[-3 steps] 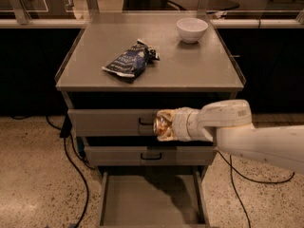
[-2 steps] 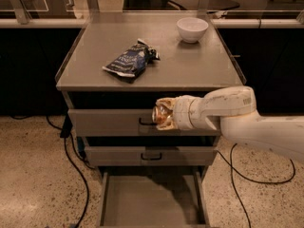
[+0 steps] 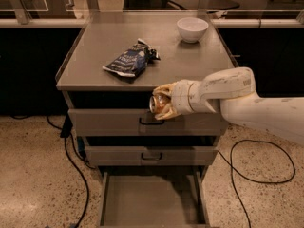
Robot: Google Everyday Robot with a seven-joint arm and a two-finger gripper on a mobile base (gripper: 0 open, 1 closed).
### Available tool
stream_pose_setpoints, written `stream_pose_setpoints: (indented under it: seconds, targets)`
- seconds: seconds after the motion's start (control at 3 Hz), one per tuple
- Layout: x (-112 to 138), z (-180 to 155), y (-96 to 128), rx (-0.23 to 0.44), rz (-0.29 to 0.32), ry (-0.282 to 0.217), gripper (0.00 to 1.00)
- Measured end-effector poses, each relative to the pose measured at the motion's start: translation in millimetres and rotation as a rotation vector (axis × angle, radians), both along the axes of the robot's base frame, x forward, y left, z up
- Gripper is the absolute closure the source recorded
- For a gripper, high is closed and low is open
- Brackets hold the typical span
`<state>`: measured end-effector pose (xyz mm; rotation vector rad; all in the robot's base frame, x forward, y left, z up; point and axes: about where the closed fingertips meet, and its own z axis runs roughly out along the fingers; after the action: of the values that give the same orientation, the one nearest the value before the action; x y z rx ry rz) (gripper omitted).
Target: Pick orange can from bottom drawer and place on counter
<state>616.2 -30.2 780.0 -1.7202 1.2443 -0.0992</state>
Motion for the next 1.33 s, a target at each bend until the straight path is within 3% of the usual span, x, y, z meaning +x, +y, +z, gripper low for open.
stream_pose_setpoints:
  seconds: [0.33, 0.67, 1.0, 1.33]
  targets:
    - [0.2, -3.0, 2.0, -0.001, 0.007, 0.009, 1.0]
    - [-18.6, 11.8, -12.6, 0.013, -0.004, 0.025, 1.0]
    - [-37.4, 50.9, -25.8, 0.03, -0.002, 0.019, 1.0]
    - [-9.5, 86.3, -34.0, 0.023, -0.021, 0.026, 1.0]
